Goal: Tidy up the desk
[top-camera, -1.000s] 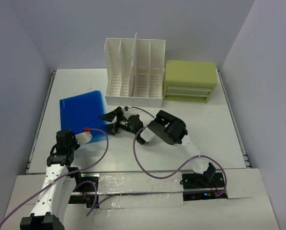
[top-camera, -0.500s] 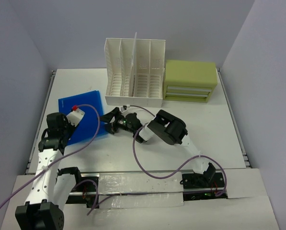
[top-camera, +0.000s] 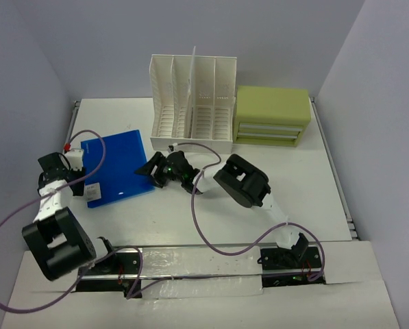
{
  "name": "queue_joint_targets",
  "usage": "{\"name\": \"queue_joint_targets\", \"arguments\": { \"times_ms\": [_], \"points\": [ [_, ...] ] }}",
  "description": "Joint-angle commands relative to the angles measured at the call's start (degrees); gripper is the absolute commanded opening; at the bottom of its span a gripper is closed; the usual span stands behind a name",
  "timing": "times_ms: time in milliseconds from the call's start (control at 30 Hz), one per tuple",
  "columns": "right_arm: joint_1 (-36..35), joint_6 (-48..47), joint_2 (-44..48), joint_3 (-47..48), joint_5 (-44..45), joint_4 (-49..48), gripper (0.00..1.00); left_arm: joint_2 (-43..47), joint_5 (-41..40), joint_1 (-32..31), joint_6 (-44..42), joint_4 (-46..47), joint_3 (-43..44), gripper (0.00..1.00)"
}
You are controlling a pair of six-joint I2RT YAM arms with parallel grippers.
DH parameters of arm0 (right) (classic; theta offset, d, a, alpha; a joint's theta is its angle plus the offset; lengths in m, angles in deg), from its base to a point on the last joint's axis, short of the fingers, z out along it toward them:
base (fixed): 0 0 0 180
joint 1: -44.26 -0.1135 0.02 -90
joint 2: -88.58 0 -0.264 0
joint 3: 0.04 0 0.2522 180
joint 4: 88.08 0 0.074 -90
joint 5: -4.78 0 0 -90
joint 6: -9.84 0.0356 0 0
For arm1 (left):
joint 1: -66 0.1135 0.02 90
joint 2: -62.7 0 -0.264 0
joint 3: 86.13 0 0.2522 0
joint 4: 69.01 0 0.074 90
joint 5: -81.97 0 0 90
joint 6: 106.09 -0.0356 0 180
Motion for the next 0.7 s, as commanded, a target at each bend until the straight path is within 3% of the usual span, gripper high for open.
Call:
{"name": "queue_joint_targets", "arguments": {
  "times_ms": [0,433,600,667],
  "points": [
    [-0.05,-3.70,0.48,1.87,0.09,5.76,0.68,-5.87,7.09,1.58,4.56,6.45,3.82,0.54],
    [-2.32,-8.98,-3.10,12.90,-0.97,15.04,0.65,-19.95,14.24,1.48,7.38,10.87,7.10,0.51],
    [-3.22,-10.37,-5.44,18.05,-2.14,16.58,0.57,-19.63,16.13,1.53,6.29,11.98,5.07,0.51],
    [-3.81,-12.23,-7.14,21.22,-3.24,19.03,0.47,-18.87,17.03,1.53,5.63,11.83,4.40,0.50]
  ]
}}
